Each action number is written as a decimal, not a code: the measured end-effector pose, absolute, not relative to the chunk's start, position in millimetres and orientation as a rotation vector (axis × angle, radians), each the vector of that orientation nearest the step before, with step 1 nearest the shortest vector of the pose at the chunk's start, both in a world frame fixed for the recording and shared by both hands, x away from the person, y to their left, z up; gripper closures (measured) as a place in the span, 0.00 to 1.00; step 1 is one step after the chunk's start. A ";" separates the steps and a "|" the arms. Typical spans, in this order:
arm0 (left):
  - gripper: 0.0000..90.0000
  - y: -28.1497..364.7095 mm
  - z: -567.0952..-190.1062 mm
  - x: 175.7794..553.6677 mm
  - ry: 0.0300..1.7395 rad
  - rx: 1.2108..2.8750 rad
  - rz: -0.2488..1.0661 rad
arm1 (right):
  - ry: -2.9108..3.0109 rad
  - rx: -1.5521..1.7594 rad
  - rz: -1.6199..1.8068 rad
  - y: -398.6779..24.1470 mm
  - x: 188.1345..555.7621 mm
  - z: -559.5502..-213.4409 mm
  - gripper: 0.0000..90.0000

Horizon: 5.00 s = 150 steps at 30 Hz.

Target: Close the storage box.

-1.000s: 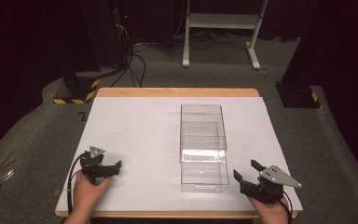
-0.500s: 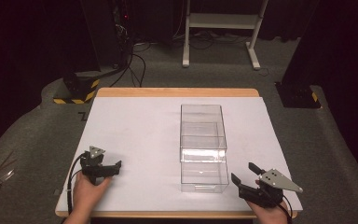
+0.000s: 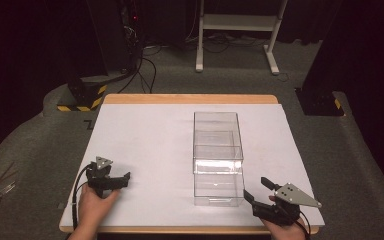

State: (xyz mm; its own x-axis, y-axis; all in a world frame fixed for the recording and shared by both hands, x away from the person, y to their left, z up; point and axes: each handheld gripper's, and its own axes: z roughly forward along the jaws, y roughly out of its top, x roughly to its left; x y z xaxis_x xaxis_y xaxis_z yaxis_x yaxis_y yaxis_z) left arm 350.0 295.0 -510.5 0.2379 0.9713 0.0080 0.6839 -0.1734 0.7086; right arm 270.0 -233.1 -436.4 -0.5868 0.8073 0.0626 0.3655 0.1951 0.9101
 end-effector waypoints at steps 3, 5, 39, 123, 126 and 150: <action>0.01 295.1 -510.4 350.0 1.510 1.932 0.637 | 2.055 1.085 1.366 -231.2 269.9 -437.2 0.28; 0.01 295.1 -510.4 350.0 1.510 1.932 0.637 | 2.061 1.085 1.367 -229.8 269.8 -437.8 0.28; 0.01 295.1 -510.4 350.1 1.510 1.932 0.636 | 2.121 1.053 1.331 -216.2 265.3 -452.7 0.27; 0.01 295.1 -510.5 350.1 1.510 1.932 0.636 | 2.016 1.194 1.247 -189.3 348.8 -469.5 0.18; 0.01 295.1 -510.5 350.0 1.510 1.932 0.637 | 2.001 1.207 1.239 -188.3 351.4 -469.7 0.18; 0.01 295.1 -510.5 350.1 1.510 1.931 0.636 | 1.944 1.253 1.223 -183.6 374.8 -470.8 0.19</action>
State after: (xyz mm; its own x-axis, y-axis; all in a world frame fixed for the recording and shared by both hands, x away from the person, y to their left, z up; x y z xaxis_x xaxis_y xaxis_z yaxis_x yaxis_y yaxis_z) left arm 350.1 295.1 -510.5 0.2380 0.9712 0.0075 0.6842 -0.1731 0.7085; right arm 374.8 -183.6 -470.8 -0.4375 0.8981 0.0452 0.4293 0.1644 0.8881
